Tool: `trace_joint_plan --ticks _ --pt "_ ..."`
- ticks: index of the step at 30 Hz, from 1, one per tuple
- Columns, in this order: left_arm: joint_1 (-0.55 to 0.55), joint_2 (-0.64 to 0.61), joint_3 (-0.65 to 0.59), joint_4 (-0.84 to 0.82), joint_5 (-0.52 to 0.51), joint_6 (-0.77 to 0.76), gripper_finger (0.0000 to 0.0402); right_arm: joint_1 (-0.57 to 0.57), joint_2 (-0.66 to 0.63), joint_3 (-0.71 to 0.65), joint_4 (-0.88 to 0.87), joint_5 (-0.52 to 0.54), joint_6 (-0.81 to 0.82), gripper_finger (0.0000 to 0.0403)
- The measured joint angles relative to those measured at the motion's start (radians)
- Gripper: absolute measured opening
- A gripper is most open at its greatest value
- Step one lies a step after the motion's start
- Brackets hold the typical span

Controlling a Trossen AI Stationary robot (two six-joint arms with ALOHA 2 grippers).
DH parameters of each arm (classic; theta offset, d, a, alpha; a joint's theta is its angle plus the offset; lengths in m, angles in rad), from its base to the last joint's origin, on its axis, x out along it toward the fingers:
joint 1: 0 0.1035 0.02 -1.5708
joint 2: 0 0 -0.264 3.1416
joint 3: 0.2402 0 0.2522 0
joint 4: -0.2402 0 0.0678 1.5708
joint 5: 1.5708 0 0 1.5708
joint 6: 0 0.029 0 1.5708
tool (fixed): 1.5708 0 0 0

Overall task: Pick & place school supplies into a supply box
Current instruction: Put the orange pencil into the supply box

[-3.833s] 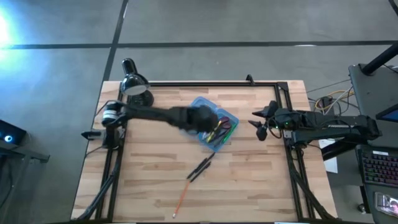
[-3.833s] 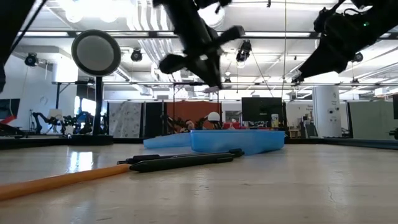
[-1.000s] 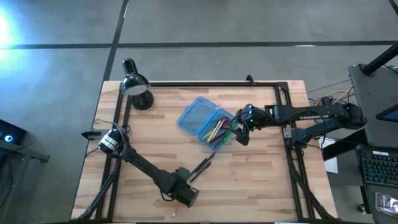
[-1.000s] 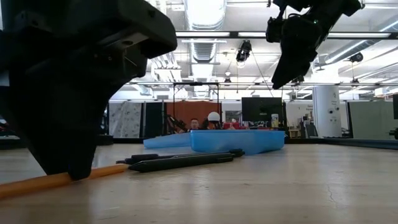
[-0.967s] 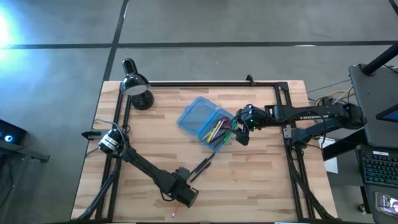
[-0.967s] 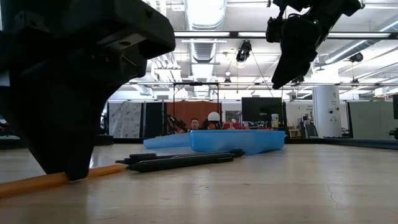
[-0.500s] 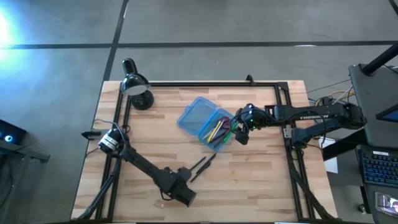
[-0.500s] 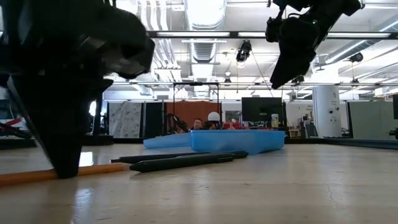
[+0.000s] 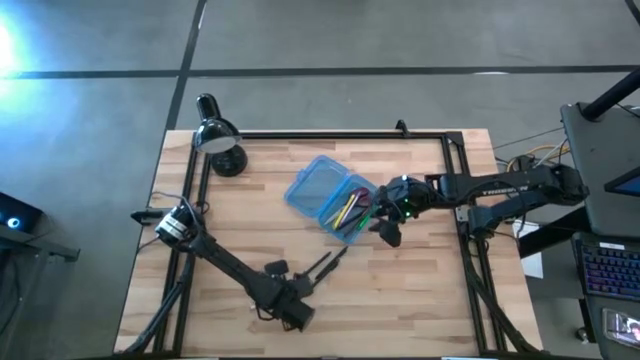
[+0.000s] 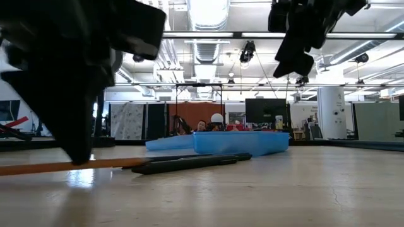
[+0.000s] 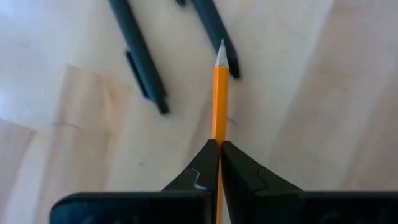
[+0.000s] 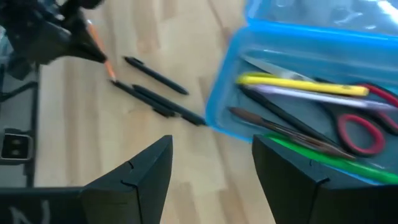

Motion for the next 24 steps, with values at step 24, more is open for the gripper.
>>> trace_joint_plan --ticks 24 --pt "-0.116 -0.018 0.059 0.035 0.021 -0.099 0.0001 0.299 0.0 -0.024 -0.103 0.169 0.468 0.021"
